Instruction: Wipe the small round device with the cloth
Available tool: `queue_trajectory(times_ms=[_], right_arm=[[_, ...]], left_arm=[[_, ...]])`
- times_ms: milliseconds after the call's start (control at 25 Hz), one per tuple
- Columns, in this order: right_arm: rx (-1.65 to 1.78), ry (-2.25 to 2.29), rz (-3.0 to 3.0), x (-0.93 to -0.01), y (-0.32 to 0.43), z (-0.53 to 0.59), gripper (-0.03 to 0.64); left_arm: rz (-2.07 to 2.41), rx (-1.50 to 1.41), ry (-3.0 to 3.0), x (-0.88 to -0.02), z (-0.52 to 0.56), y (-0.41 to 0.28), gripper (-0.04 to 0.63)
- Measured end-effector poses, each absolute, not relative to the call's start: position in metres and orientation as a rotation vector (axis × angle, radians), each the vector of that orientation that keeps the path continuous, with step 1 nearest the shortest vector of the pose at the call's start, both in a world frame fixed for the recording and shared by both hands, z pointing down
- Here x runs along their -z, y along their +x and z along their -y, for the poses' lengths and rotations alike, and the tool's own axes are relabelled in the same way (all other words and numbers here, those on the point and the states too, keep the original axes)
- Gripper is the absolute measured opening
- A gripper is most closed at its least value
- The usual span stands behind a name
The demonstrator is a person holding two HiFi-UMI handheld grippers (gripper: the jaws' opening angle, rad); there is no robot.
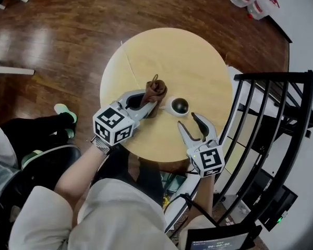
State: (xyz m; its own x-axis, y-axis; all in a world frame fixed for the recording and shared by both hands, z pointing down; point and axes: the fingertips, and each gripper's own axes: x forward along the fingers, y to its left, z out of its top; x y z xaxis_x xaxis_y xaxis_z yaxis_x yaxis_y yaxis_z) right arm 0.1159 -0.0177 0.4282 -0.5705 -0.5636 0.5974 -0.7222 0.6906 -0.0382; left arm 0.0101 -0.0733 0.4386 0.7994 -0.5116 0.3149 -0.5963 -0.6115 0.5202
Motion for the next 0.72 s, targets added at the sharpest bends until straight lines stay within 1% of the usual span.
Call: queue_trajectory(times_ms=[40, 360, 560, 720], right_arm=[[-0.370, 0.975, 2.344, -0.431, 0.114, 0.021, 0.208], [-0.352, 0.794, 2.455, -0.442, 0.105, 0.030, 0.296], [-0.341, 0.691, 2.492, -0.443, 0.096, 0.032, 0.298], [-0.314, 0.641, 2.477, -0.452, 0.097, 0.034, 0.298]], left_arm=[[0.804, -0.190, 2.329, -0.448, 0.074, 0.012, 0.077], [0.805, -0.296, 2.181, -0.492, 0.072, 0.030, 0.077], [0.805, -0.318, 2.112, -0.501, 0.066, 0.032, 0.077], [0.798, -0.411, 2.021, -0.514, 0.059, 0.040, 0.077]])
